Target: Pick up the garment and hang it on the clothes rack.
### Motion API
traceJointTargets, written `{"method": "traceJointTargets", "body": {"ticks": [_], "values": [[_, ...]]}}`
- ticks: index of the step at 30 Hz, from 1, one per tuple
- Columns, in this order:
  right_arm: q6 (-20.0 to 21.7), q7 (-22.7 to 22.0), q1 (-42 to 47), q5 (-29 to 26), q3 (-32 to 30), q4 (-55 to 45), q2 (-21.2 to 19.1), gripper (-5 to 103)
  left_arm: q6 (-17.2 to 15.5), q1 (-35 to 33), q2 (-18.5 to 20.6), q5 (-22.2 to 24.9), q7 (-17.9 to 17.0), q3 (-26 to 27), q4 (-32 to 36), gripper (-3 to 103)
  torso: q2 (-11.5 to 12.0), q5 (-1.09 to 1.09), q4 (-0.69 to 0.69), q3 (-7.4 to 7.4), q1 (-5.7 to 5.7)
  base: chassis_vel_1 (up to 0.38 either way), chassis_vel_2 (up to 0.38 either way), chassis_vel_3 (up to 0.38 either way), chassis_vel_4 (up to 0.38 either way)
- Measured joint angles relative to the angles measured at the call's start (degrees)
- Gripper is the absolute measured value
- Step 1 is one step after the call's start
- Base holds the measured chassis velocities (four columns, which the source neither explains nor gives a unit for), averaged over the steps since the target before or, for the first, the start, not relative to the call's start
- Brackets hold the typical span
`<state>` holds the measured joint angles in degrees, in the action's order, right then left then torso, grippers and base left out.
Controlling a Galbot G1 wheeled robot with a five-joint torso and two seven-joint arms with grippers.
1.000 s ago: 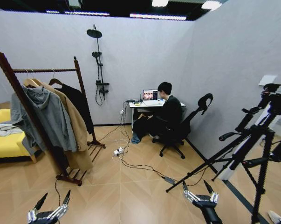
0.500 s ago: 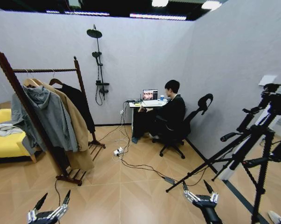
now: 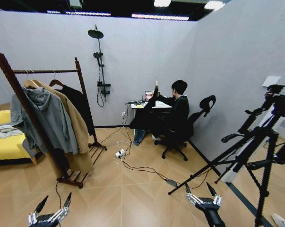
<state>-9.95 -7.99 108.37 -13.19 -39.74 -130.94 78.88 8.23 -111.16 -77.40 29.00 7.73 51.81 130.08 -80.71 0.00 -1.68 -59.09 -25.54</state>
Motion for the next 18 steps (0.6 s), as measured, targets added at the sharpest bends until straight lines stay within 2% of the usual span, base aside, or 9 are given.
{"method": "traceJointTargets", "body": {"ticks": [18], "values": [[0.00,0.00,0.00,0.00,0.00,0.00,0.00,100,0.00,0.00,0.00,0.00,0.00,0.00,0.00,100,0.00,0.00,0.00,0.00,0.00,0.000,0.000,0.000,0.000]]}}
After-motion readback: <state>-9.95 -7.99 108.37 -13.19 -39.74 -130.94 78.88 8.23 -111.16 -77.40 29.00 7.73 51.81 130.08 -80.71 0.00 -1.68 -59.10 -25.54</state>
